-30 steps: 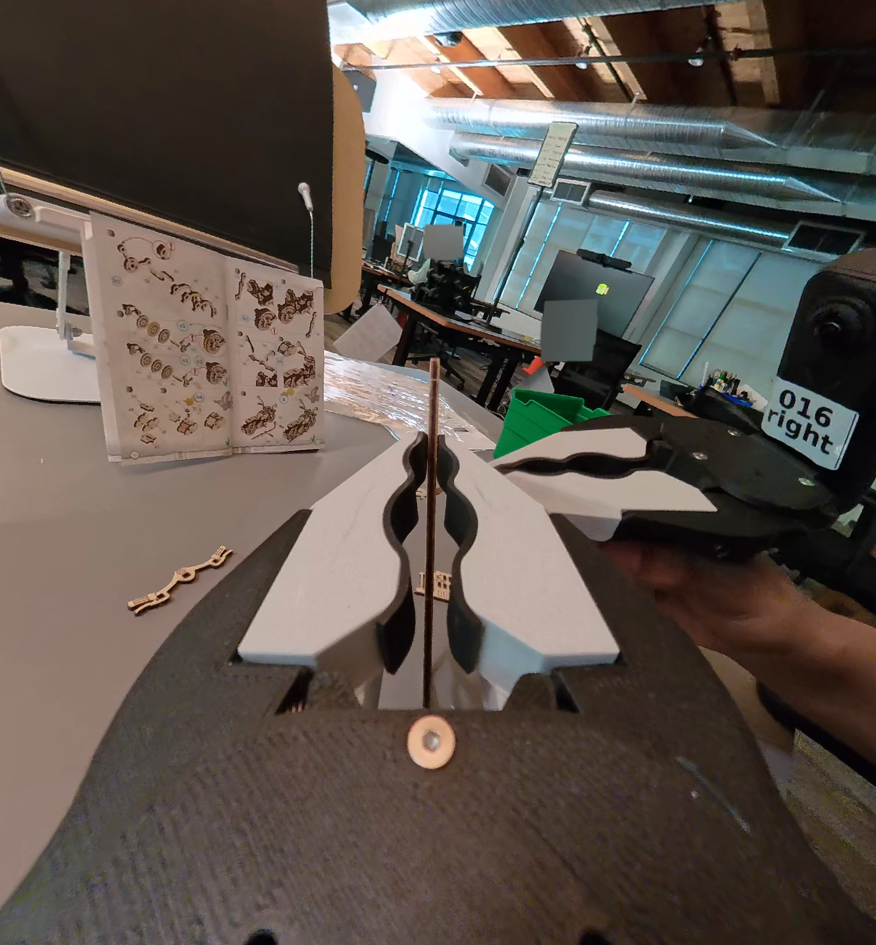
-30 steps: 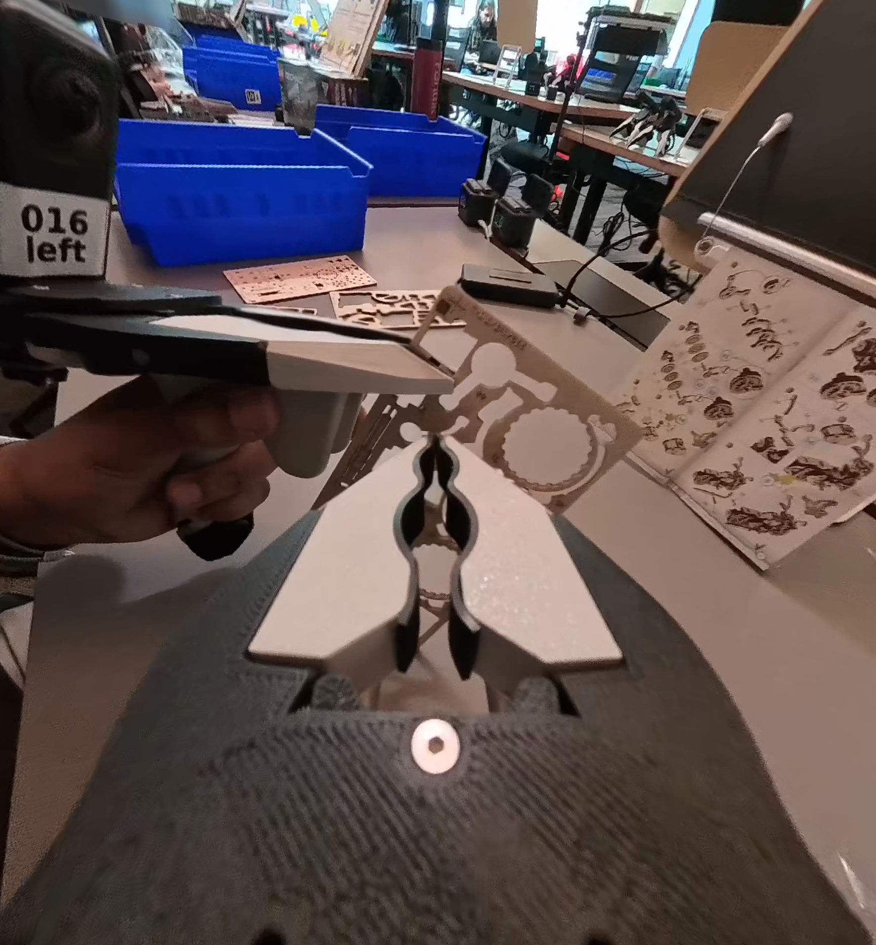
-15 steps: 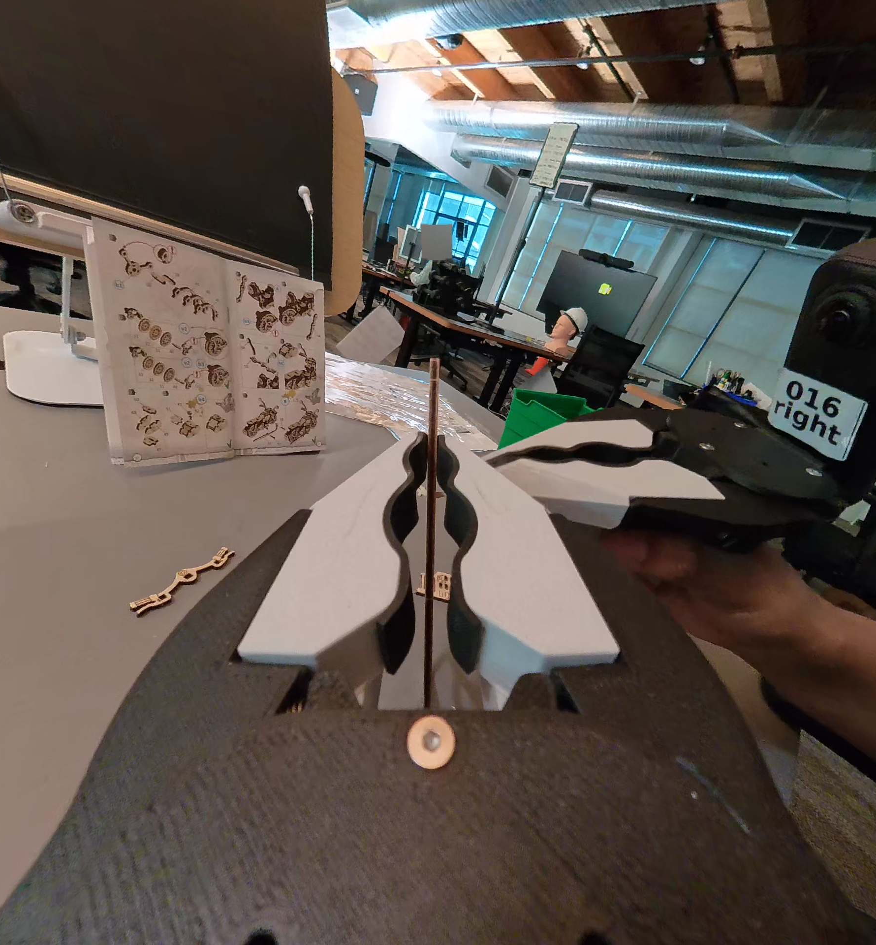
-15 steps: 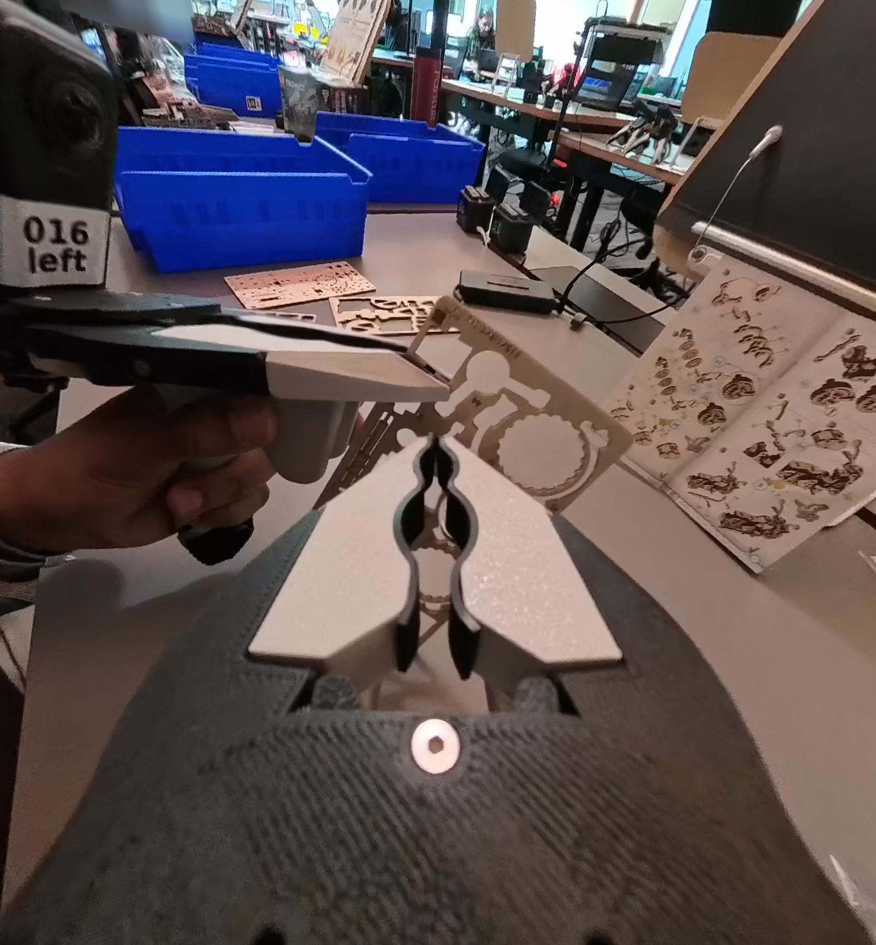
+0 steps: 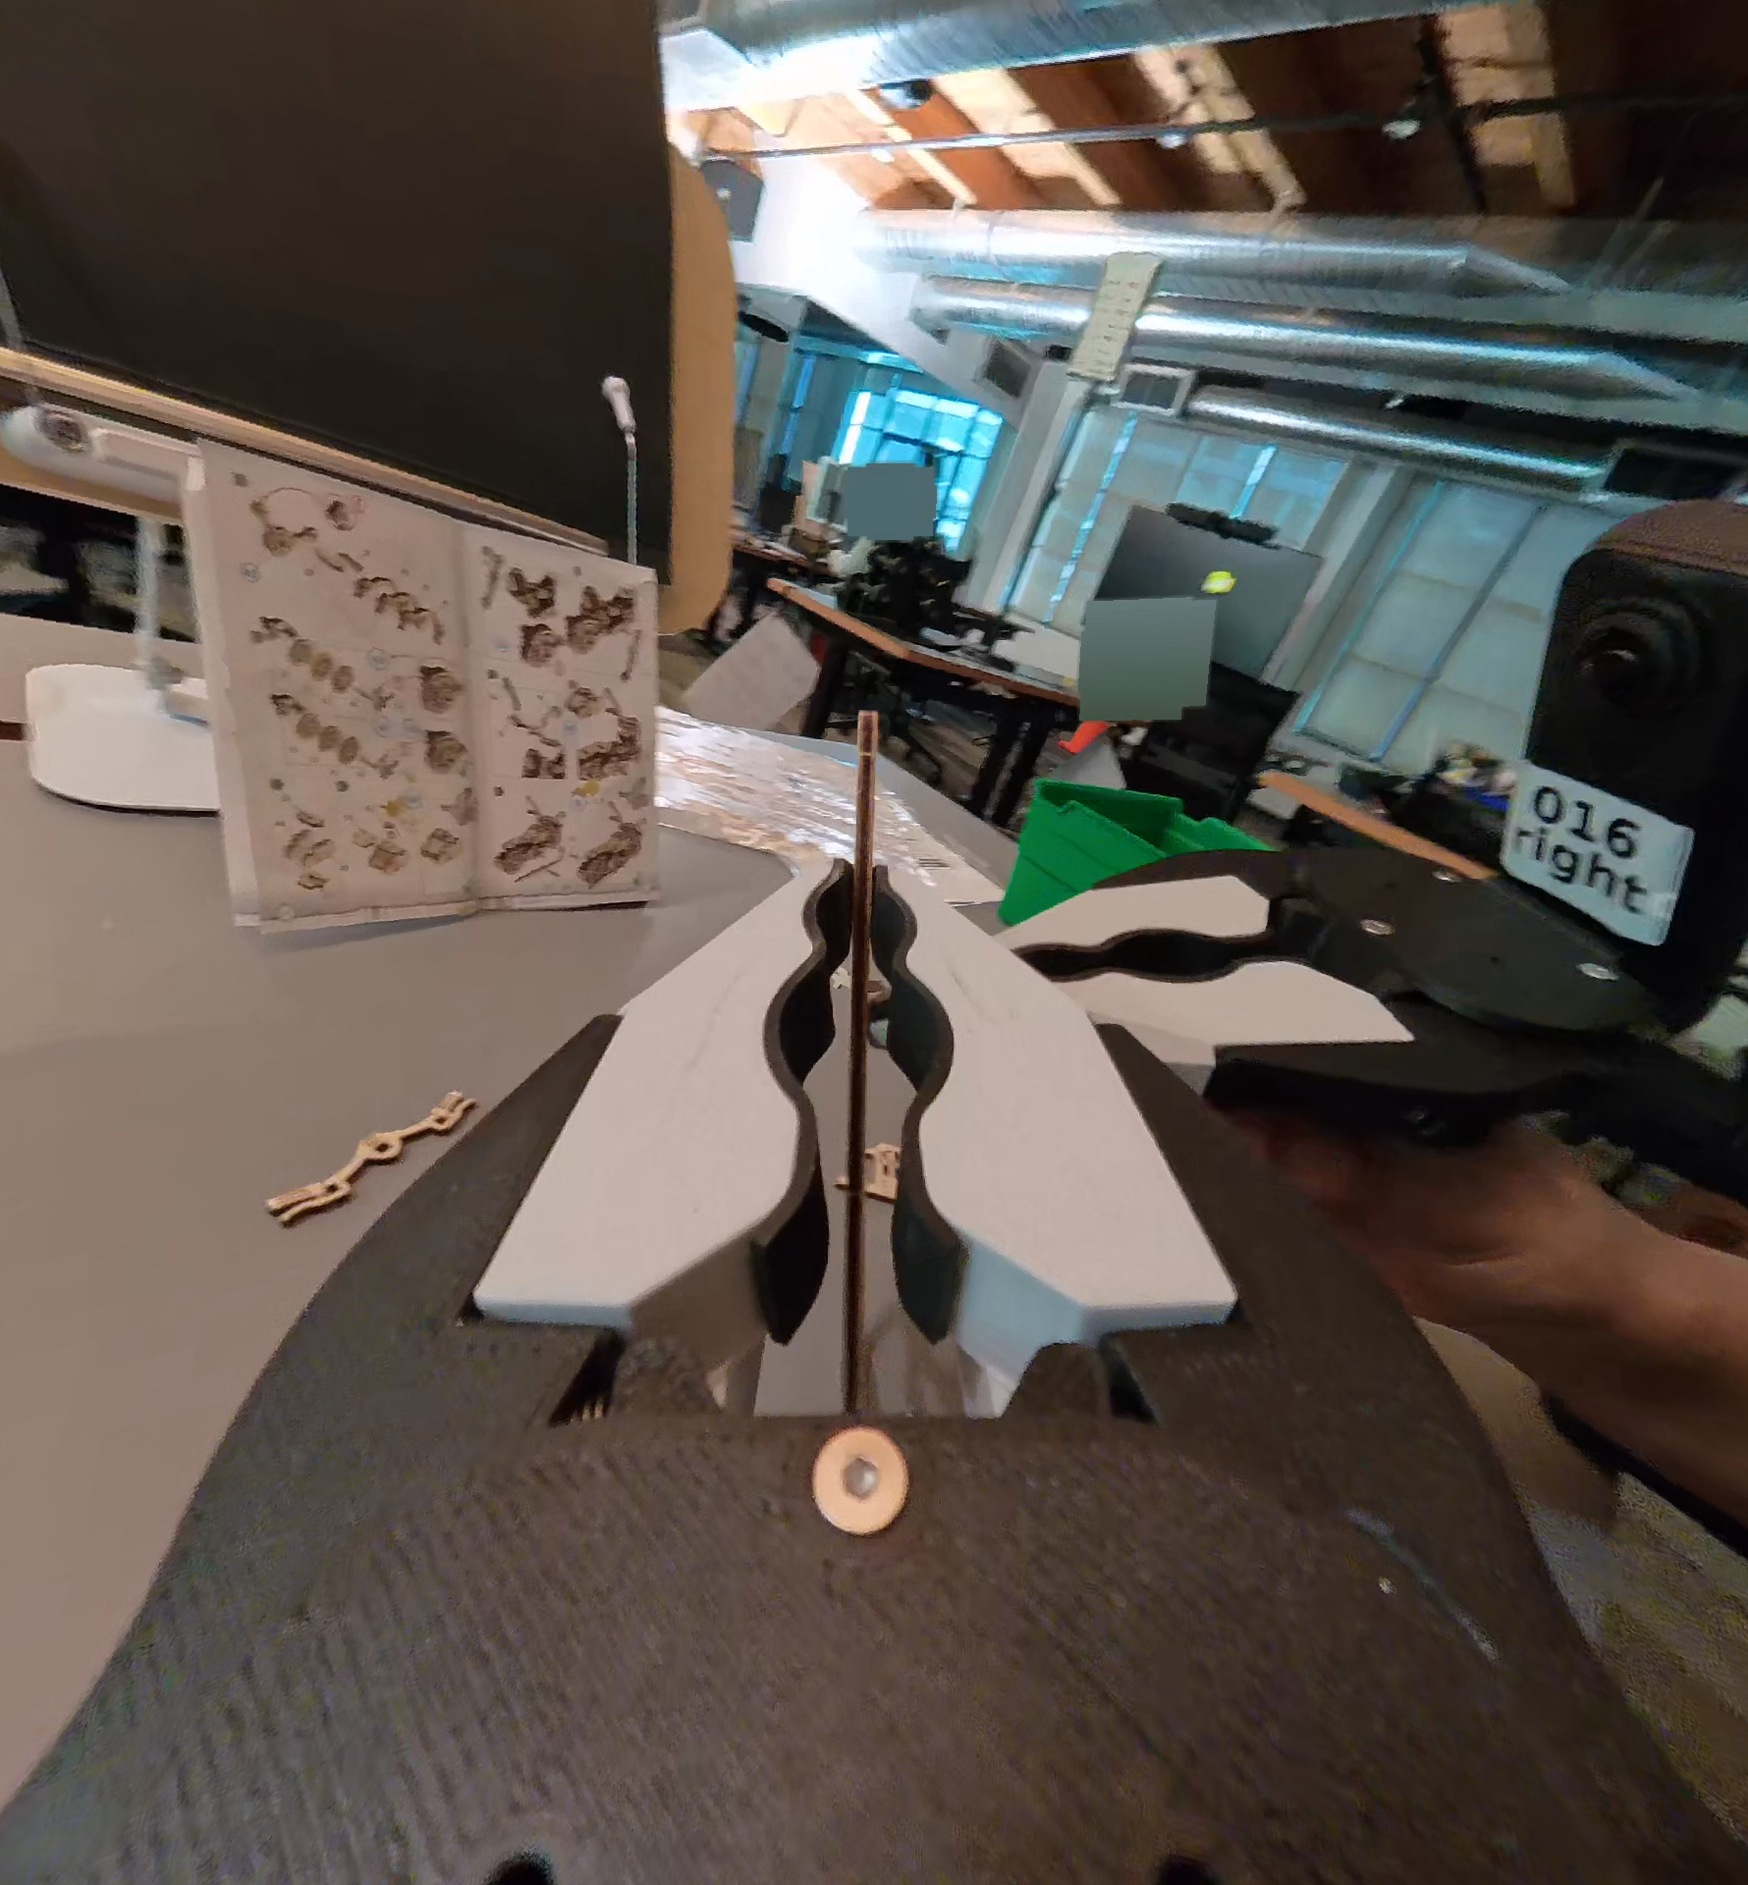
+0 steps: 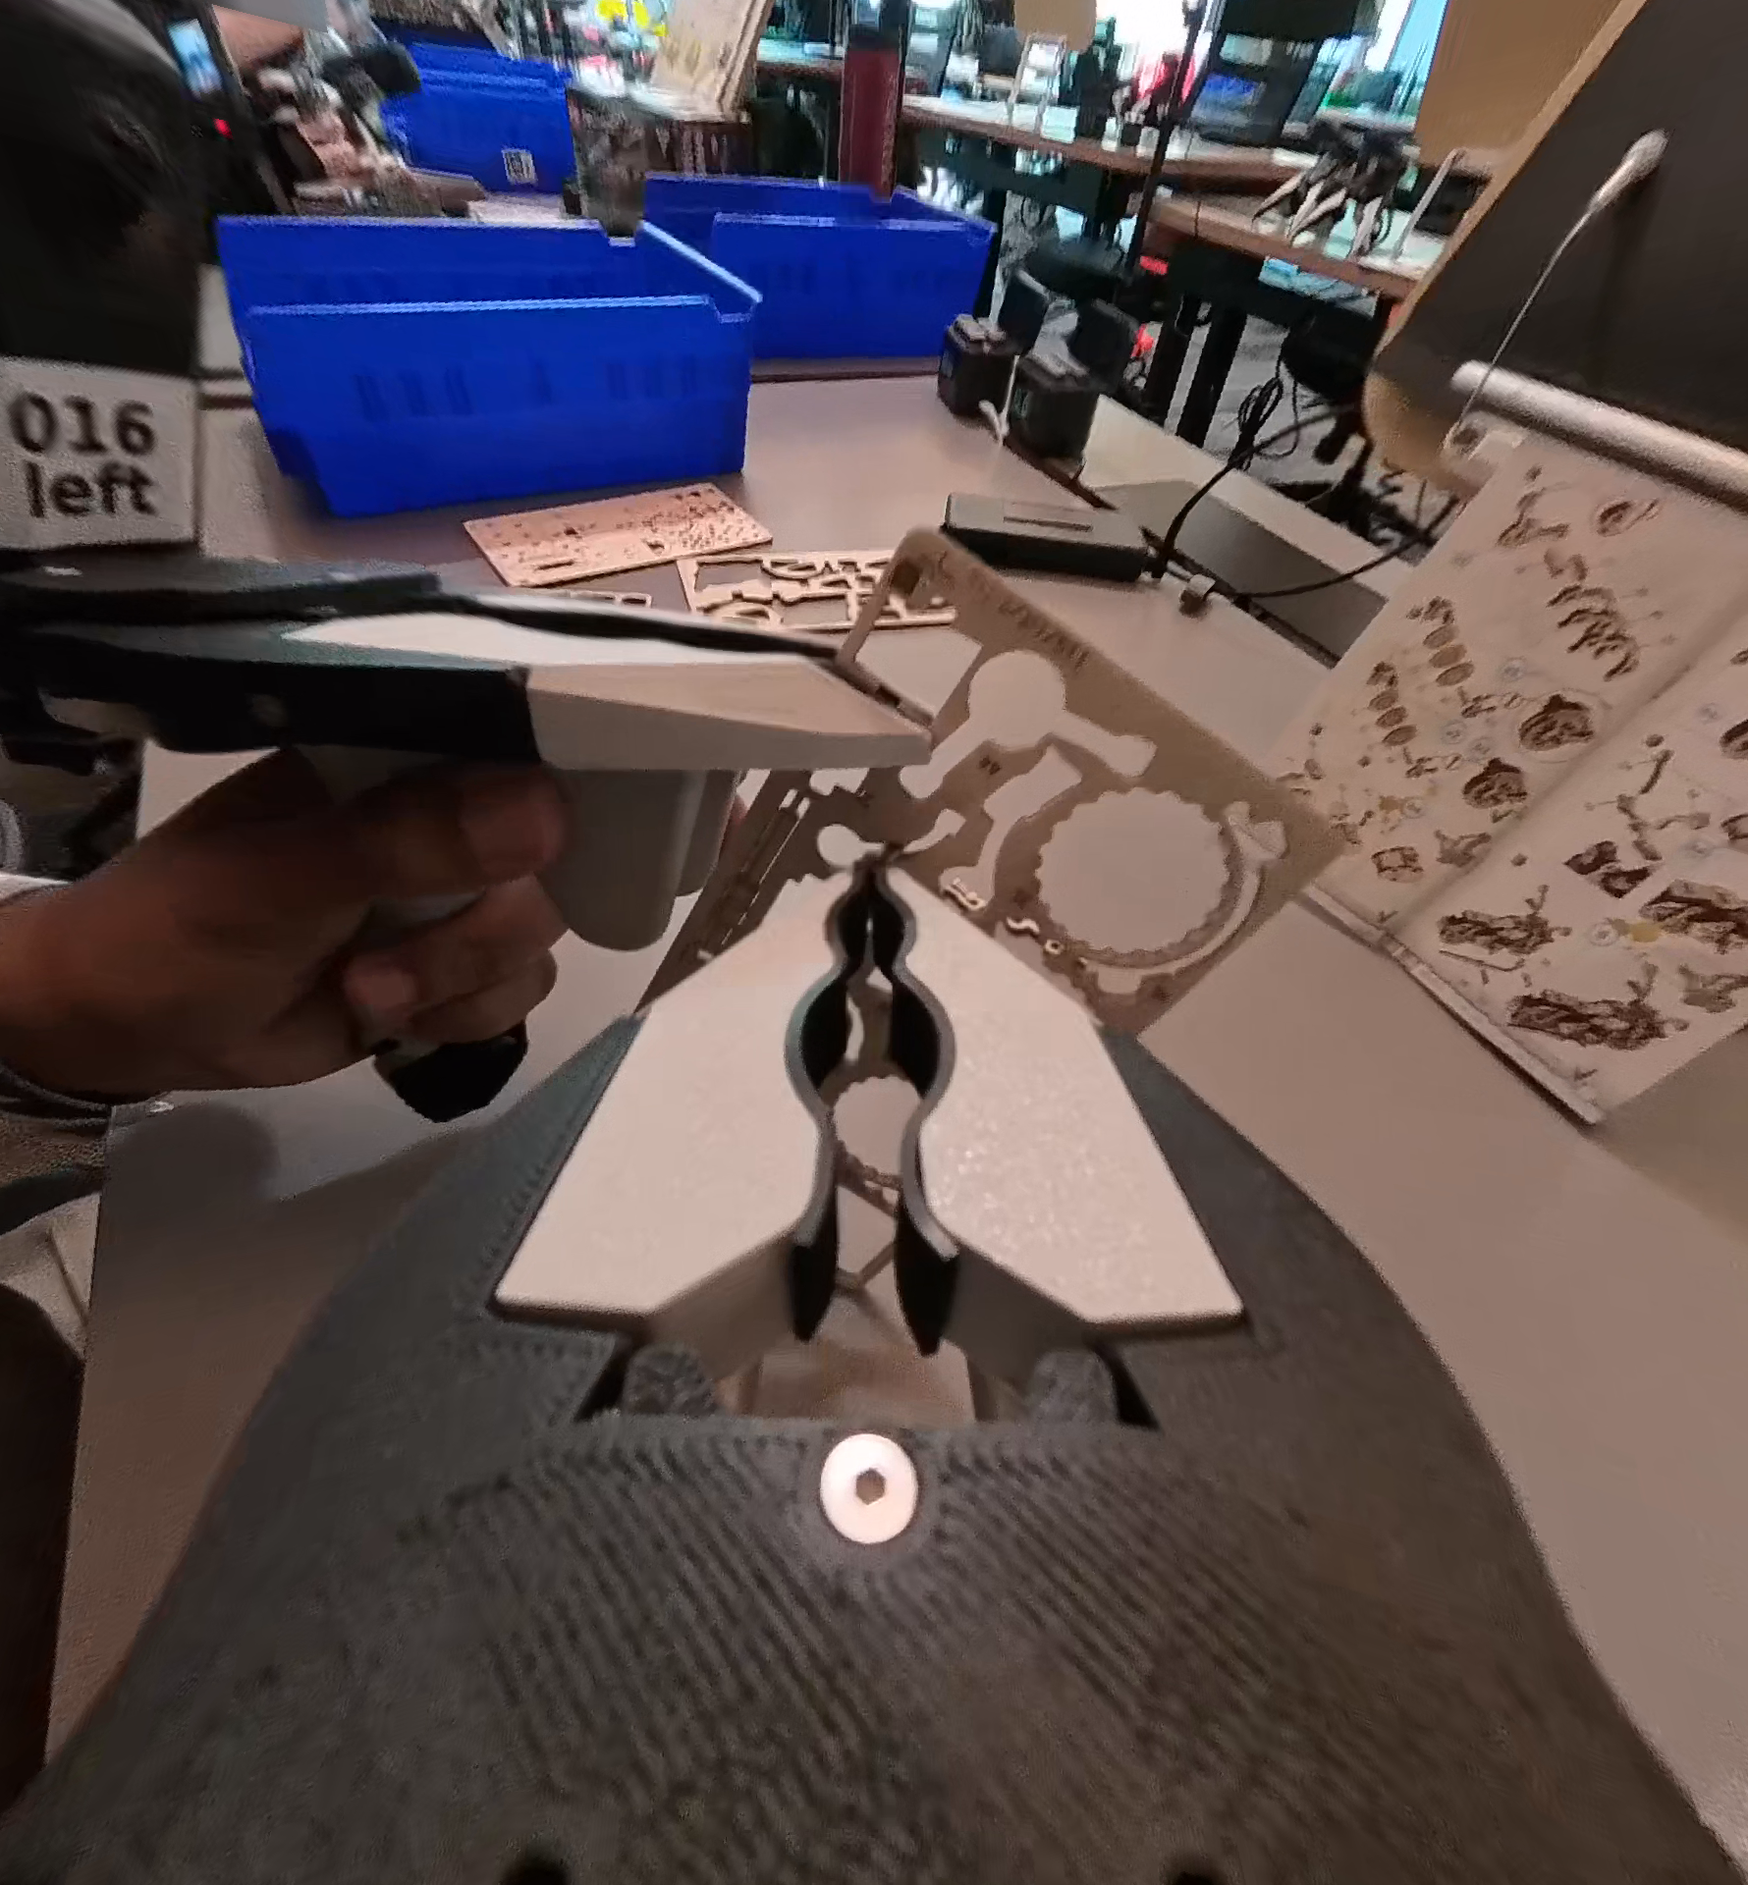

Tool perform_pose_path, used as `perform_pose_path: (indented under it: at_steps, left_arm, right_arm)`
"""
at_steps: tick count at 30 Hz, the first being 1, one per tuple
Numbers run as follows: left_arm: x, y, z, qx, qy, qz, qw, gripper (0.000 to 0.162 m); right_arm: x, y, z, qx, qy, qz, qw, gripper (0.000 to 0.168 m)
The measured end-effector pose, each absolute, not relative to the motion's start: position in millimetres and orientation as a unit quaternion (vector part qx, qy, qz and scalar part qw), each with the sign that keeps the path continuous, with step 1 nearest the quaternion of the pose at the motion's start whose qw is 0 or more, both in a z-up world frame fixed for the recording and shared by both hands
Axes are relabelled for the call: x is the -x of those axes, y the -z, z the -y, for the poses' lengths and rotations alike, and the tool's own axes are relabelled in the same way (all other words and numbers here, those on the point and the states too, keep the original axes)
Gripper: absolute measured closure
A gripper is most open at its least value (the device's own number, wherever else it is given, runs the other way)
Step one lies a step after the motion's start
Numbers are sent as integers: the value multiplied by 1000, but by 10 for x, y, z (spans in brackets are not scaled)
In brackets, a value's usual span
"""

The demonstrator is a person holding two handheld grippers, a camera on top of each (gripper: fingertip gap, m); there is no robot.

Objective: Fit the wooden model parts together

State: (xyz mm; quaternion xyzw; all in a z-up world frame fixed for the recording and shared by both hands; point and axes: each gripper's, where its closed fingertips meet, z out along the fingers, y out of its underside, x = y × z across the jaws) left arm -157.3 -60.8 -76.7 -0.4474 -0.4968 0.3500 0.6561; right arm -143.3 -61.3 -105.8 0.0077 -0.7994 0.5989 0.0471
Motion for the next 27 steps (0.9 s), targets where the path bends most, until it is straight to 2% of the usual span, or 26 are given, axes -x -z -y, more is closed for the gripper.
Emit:
perform_pose_path:
  at_steps: [5, 25, 27]
  left_arm:
    - [1576, 780, 663, 443, -348, 502, 657, 162]
    - [1565, 759, 616, 438, -348, 502, 659, 162]
    - [1561, 757, 620, 443, -348, 496, 660, 162]
  right_arm:
    - [1490, 890, 544, -5, -617, 785, 52, 168]
    - [1436, 998, 602, 12, -607, 795, 15, 168]
    - [1459, 992, 592, 4, -607, 794, 36, 168]
